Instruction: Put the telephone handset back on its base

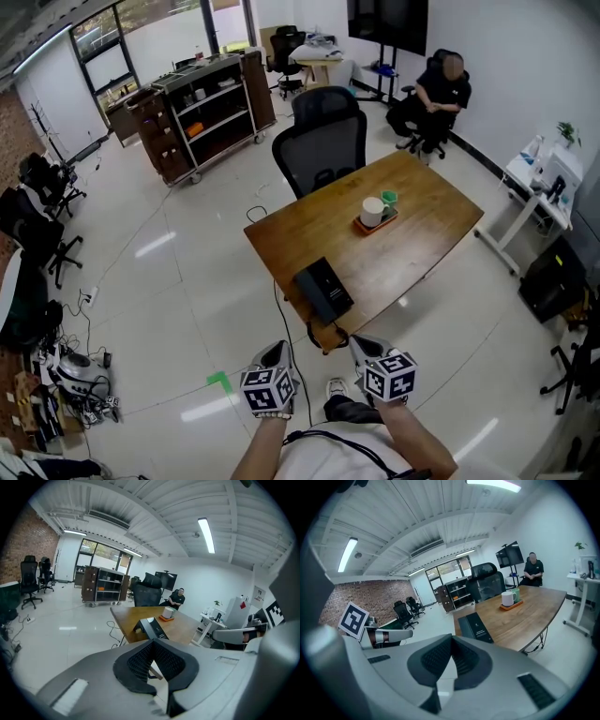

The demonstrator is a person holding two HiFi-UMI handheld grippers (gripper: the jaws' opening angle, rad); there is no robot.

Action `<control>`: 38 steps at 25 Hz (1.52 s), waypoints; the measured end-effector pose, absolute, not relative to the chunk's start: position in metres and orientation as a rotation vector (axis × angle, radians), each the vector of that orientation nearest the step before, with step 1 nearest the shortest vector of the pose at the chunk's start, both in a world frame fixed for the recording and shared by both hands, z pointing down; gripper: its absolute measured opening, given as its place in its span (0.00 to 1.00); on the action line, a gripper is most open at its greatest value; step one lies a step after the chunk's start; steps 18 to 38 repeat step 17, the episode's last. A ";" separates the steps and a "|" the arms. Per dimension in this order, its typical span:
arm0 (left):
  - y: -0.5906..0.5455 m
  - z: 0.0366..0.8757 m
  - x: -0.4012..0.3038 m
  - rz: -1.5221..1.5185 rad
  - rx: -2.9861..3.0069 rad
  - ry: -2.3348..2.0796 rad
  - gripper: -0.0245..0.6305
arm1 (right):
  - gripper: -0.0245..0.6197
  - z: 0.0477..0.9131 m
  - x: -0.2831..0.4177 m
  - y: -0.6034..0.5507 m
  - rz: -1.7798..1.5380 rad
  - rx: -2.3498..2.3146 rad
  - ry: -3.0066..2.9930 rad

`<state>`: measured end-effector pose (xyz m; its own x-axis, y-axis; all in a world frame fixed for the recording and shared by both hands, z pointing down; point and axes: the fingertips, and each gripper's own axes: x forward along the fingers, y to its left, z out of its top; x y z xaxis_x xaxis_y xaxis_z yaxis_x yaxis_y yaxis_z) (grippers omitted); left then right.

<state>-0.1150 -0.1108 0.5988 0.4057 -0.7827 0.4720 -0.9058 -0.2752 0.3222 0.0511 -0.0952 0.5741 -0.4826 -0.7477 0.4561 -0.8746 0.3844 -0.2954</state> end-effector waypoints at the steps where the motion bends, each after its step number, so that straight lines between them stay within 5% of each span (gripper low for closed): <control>1: -0.108 0.598 -0.114 0.293 2.124 -1.431 0.04 | 0.04 0.574 0.051 -0.092 0.738 1.438 -2.397; 38: -0.079 0.596 -0.116 0.260 2.113 -1.429 0.04 | 0.04 0.573 0.047 -0.059 0.729 1.430 -2.385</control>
